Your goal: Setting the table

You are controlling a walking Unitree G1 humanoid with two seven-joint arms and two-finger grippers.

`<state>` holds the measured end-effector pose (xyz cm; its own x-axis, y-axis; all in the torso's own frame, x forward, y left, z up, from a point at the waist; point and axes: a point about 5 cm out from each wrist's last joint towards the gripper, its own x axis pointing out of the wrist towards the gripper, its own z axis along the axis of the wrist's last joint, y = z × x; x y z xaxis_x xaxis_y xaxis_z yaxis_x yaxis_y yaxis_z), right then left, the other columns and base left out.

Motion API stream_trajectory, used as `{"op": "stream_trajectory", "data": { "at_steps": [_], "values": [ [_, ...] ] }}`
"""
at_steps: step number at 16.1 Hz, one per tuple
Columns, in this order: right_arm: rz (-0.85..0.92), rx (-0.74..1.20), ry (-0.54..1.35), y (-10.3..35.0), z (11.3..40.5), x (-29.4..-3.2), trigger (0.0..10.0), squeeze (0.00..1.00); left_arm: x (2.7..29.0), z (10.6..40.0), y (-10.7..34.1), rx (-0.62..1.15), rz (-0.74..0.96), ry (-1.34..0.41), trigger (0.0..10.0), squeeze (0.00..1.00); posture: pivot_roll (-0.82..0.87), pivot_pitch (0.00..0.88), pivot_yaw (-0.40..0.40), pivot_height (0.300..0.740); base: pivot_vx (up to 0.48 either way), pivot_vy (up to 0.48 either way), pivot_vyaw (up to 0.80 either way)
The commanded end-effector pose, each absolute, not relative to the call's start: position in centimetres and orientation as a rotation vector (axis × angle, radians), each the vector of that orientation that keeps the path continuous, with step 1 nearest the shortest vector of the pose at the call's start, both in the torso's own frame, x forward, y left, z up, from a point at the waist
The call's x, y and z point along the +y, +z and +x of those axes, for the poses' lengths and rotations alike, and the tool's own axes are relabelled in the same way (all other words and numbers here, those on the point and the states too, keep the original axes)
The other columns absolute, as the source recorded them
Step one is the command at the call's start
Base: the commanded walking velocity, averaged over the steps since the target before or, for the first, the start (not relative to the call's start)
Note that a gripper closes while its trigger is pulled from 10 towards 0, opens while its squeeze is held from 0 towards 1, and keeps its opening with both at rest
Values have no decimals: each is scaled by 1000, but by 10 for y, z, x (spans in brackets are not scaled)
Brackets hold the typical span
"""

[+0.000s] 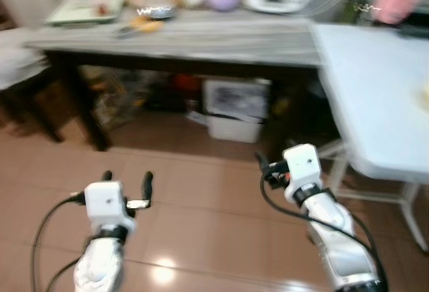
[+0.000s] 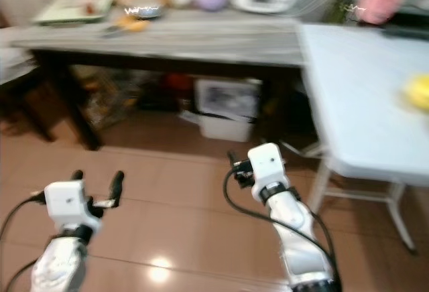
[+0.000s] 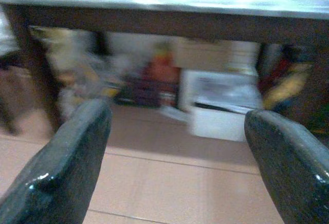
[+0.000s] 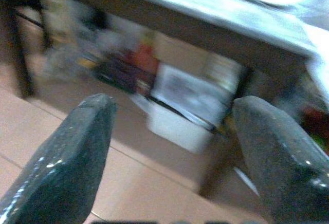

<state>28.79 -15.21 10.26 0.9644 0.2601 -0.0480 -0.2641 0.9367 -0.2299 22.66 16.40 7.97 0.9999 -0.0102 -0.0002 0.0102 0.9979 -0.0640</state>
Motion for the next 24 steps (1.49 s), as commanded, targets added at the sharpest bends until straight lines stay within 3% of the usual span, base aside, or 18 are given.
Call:
{"op": "stream_trajectory", "data": {
  "at_steps": [1,5,14,20,24],
  "values": [
    [-230,22,260,102,287,-153,10000,0,166,227,80,7,-49,-16,10000,0,-68,84,25,740,0,-371,-788],
    [-228,22,262,102,286,-153,10000,0,166,226,80,11,-47,-19,10000,0,-67,86,29,740,0,-372,-747],
    [-226,4,304,102,286,-145,10000,0,168,231,88,-20,-44,-24,10000,0,-49,81,33,740,0,-82,0],
    [-233,-3,311,103,290,-144,10000,0,166,232,90,-35,-58,-37,10000,0,-39,83,33,740,0,0,750],
    [-230,-6,318,102,291,-142,10000,0,163,234,93,-43,-59,-59,10000,0,-37,82,34,740,353,0,0]
  ]
}}
